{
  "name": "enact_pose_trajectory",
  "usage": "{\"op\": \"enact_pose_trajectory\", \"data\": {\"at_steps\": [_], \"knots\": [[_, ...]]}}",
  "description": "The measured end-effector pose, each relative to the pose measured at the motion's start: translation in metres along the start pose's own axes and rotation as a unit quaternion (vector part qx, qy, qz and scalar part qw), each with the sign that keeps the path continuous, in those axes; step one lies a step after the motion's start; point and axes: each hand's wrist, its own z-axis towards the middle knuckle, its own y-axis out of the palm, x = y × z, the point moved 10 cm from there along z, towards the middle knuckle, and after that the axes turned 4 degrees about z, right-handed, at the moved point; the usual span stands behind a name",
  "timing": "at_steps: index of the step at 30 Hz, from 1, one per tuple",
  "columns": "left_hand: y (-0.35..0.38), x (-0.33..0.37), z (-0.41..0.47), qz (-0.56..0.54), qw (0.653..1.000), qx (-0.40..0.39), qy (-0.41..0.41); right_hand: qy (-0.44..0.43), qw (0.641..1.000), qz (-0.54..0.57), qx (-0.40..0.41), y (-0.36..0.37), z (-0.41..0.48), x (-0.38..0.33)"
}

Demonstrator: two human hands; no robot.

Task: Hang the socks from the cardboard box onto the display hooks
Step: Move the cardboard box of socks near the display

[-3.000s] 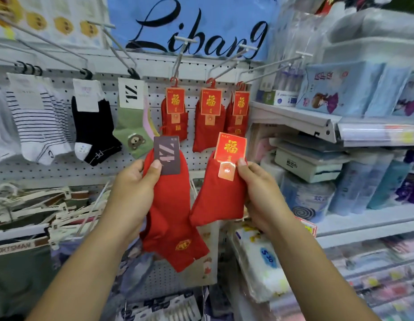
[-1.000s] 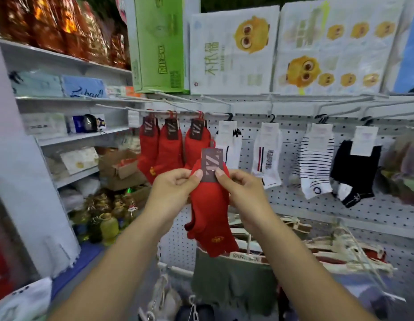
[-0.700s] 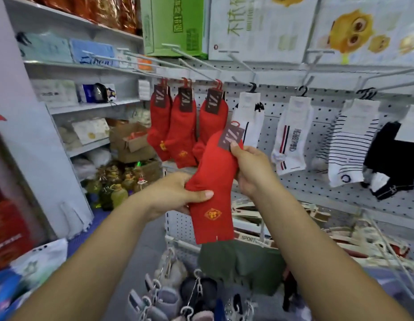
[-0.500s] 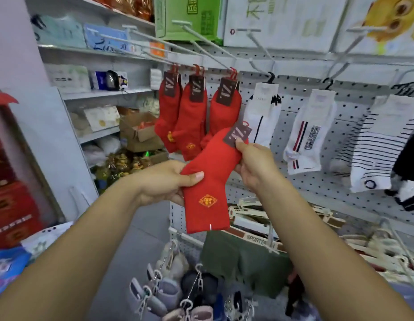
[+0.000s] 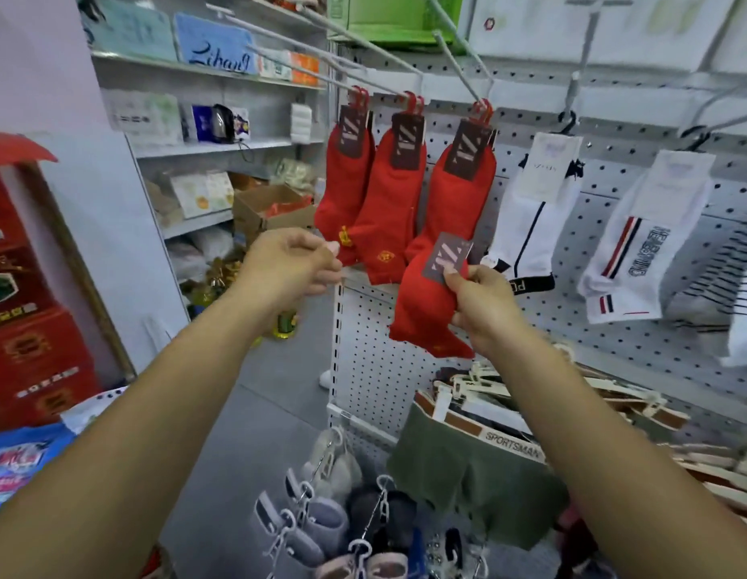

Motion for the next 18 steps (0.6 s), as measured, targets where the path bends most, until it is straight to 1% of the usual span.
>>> {"op": "enact_pose_trajectory", "data": {"at_steps": [3,6,8,9,13,16,18], "knots": [[-0.021,0.029,0.02,-0.013,0.996,0.038,0.074,-0.07,0.996,-0.049,0.035,0.009,-0.001,-0.021],[-0.044,0.061,0.041,-0.012,0.986,0.096,0.134,-0.153,0.985,-0.074,0.035,0.029,0.001,-0.057],[-0.058,0.082,0.057,-0.052,0.978,0.111,0.167,-0.195,0.976,-0.094,0.037,0.046,0.0,-0.082],[-0.061,0.095,0.063,-0.06,0.974,0.102,0.193,-0.207,0.972,-0.1,0.041,0.054,0.001,-0.093],[-0.05,0.146,0.064,-0.004,0.95,0.024,0.312,-0.263,0.953,-0.119,0.086,0.073,0.015,-0.132],[-0.036,0.163,0.063,0.002,0.936,-0.043,0.35,-0.283,0.94,-0.152,0.114,0.078,0.032,-0.15],[-0.034,0.168,0.067,-0.004,0.93,-0.064,0.363,-0.283,0.934,-0.181,0.126,0.081,0.041,-0.155]]}}
